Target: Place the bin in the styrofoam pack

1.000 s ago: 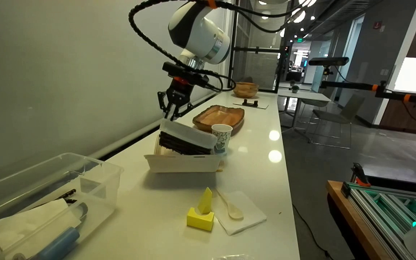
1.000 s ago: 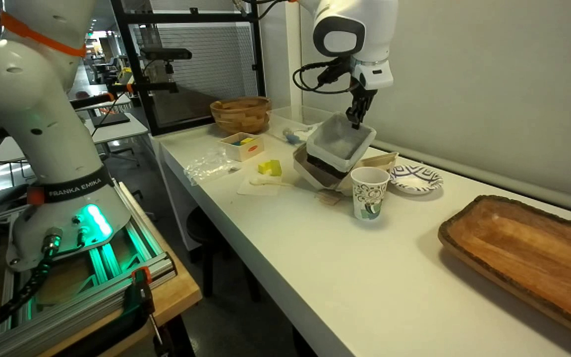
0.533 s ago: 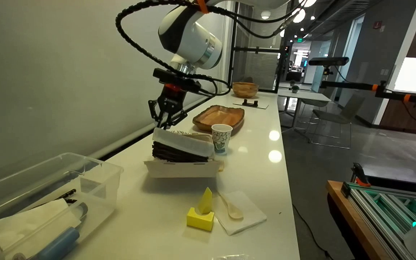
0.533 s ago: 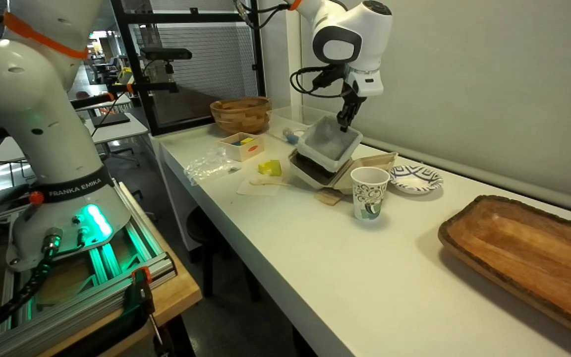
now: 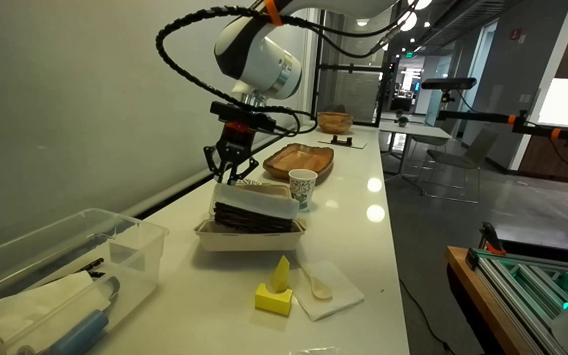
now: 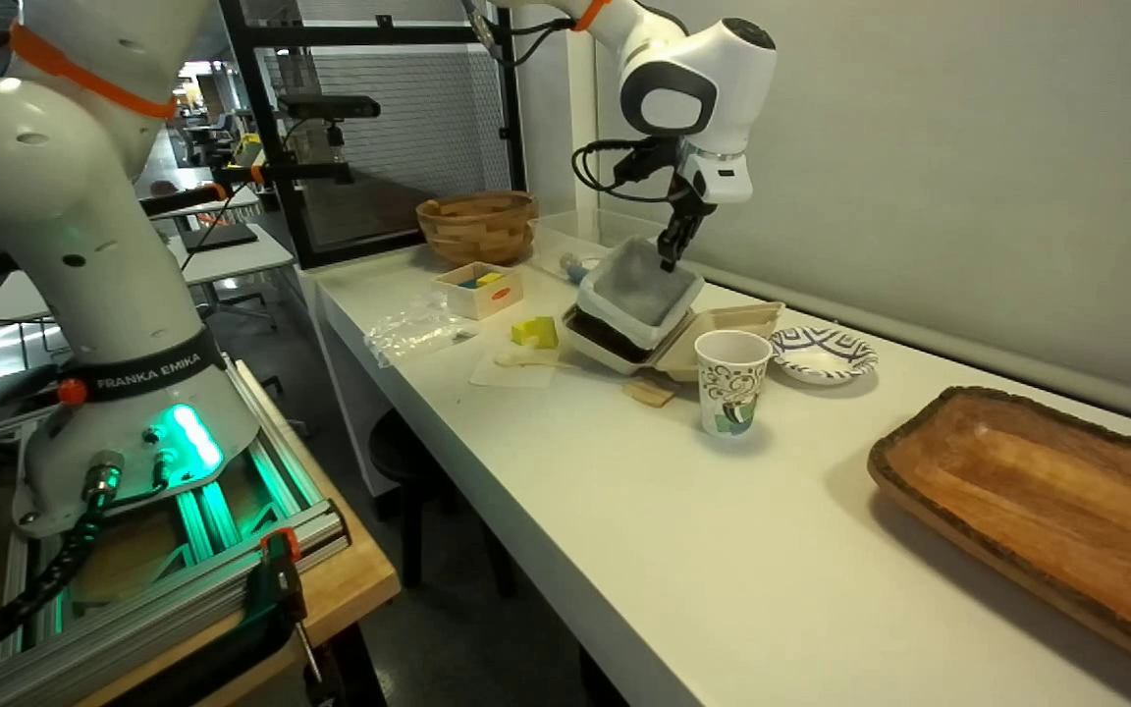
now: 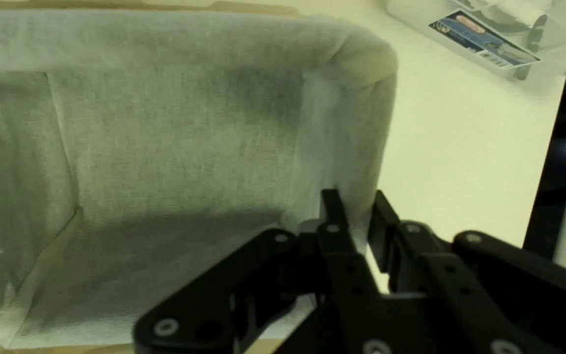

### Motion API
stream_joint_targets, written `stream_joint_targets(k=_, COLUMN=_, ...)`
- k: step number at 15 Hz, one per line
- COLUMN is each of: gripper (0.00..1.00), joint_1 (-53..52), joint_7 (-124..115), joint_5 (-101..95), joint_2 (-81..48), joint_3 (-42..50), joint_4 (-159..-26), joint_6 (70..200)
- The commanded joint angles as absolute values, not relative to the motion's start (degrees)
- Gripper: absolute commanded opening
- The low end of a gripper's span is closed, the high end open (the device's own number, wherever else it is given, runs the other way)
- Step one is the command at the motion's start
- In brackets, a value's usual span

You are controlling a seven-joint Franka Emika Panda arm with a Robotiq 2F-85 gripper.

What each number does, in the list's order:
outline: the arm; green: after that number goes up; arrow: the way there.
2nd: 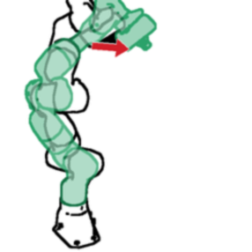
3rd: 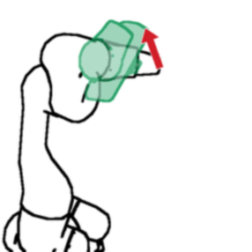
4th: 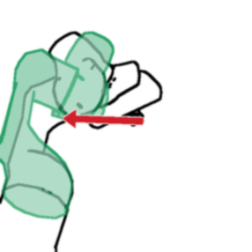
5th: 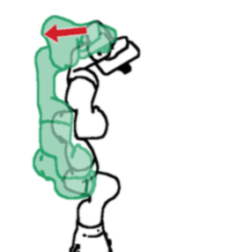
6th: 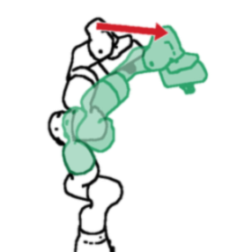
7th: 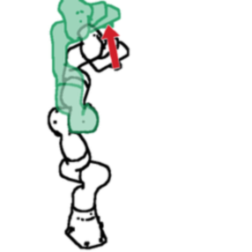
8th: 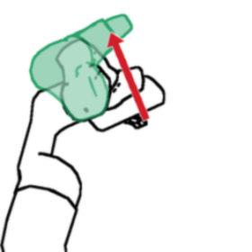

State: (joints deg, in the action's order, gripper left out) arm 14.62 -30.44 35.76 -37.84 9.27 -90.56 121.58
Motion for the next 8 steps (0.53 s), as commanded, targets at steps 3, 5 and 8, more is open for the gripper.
stream_joint_targets(k=3, gripper=0.04, joint_1=13.51, joint_7=-26.37, joint_5=34.63, joint_2=-38.36, joint_3=8.43, joint_4=-91.38, joint_6=125.96)
stream_joint_targets(k=5, gripper=0.04, joint_1=13.01, joint_7=-25.64, joint_5=34.07, joint_2=-38.19, joint_3=8.06, joint_4=-91.84, joint_6=126.13)
stream_joint_targets(k=8, gripper=0.44, joint_1=12.64, joint_7=-24.40, joint_5=32.93, joint_2=-38.14, joint_3=7.38, joint_4=-92.37, joint_6=125.31)
